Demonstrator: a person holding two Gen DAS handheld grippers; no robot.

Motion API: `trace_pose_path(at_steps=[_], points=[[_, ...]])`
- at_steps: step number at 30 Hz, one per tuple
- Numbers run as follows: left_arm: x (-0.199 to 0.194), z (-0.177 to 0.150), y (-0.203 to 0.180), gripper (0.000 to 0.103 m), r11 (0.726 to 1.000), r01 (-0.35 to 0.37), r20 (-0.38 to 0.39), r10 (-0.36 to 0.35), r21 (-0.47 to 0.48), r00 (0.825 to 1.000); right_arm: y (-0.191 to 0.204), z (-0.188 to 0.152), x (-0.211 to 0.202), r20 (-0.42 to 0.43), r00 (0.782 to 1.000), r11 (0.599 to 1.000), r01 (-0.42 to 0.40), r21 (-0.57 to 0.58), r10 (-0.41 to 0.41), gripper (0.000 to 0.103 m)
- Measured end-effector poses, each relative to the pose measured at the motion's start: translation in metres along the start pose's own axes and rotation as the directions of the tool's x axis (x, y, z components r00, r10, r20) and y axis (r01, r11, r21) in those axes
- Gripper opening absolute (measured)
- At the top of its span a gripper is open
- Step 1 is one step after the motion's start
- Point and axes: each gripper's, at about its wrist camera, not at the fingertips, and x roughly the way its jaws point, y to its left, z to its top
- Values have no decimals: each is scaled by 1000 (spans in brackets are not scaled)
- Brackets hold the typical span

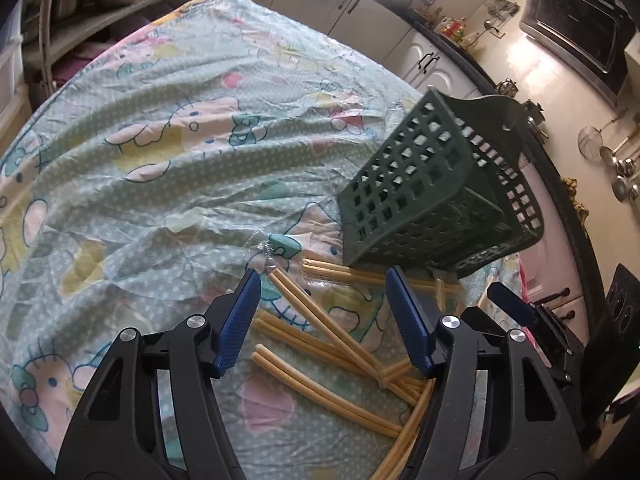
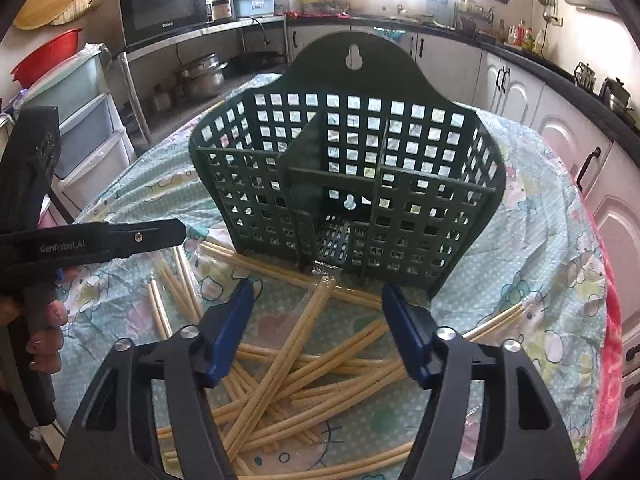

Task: Organize utensils
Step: 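Close the right gripper on one chopstick while the left gripper closes on another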

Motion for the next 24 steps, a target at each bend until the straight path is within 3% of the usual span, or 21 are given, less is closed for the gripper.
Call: trace_pose_path(at_steps=[4, 10, 19, 24], points=[[9, 4, 10, 57, 999, -5, -29, 4, -48, 1000, -2, 2, 12, -51, 998, 999, -19, 33, 21, 52], [16, 9, 18, 48, 996, 9, -46, -13, -89, 999, -13, 2, 25, -113, 990, 991, -71, 110, 83, 45], [24, 11, 28, 33, 989, 44, -59, -52, -140, 997, -22, 0, 35, -149, 978, 979, -120, 165, 145, 37], [27, 11, 32, 20, 987, 42, -59, -52, -153, 997, -19, 1, 41, -156, 975, 976, -132, 173, 159, 25]])
